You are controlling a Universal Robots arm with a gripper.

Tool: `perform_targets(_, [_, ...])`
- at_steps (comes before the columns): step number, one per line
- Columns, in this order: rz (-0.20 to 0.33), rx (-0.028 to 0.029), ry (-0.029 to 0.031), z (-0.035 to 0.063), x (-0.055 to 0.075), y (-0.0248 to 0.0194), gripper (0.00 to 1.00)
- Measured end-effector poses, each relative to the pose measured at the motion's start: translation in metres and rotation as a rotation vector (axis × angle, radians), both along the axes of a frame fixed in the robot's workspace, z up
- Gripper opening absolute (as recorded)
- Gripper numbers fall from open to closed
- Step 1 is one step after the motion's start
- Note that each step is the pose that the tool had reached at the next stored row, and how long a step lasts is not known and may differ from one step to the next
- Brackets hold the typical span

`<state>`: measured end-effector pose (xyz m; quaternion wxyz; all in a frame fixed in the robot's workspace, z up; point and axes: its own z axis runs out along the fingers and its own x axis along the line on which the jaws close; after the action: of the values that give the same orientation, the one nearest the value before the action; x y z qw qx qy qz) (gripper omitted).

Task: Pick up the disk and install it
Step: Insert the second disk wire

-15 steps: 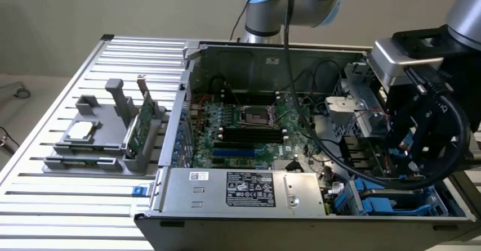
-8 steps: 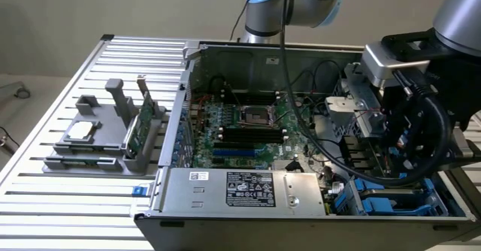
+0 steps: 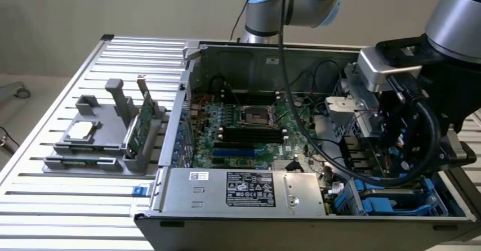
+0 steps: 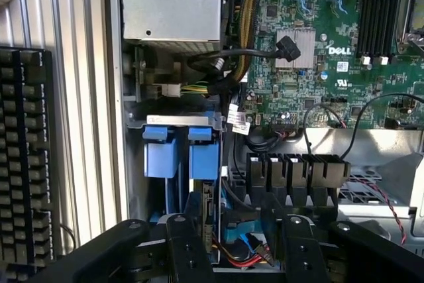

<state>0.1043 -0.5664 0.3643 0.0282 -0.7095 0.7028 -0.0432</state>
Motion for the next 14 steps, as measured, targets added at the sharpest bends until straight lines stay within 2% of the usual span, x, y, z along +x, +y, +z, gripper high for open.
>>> perform_targets(3, [0.001,-0.0016,-0.0021,-0.0012,-0.0006,0.0010,0.47])
perform_targets(4, [0.001,-0.0023,-0.0026,-0.0014,-0.0007,0.0015,0.40])
perform_targets(6, [0.002,-0.0037,-0.0031,-0.0017,-0.0007,0.0022,0.40])
perform_targets(7, [0.003,-0.0041,-0.0032,-0.0017,-0.0007,0.0023,0.33])
perform_targets(14, [0.007,-0.0078,-0.0032,-0.0017,-0.0007,0.0032,0.33])
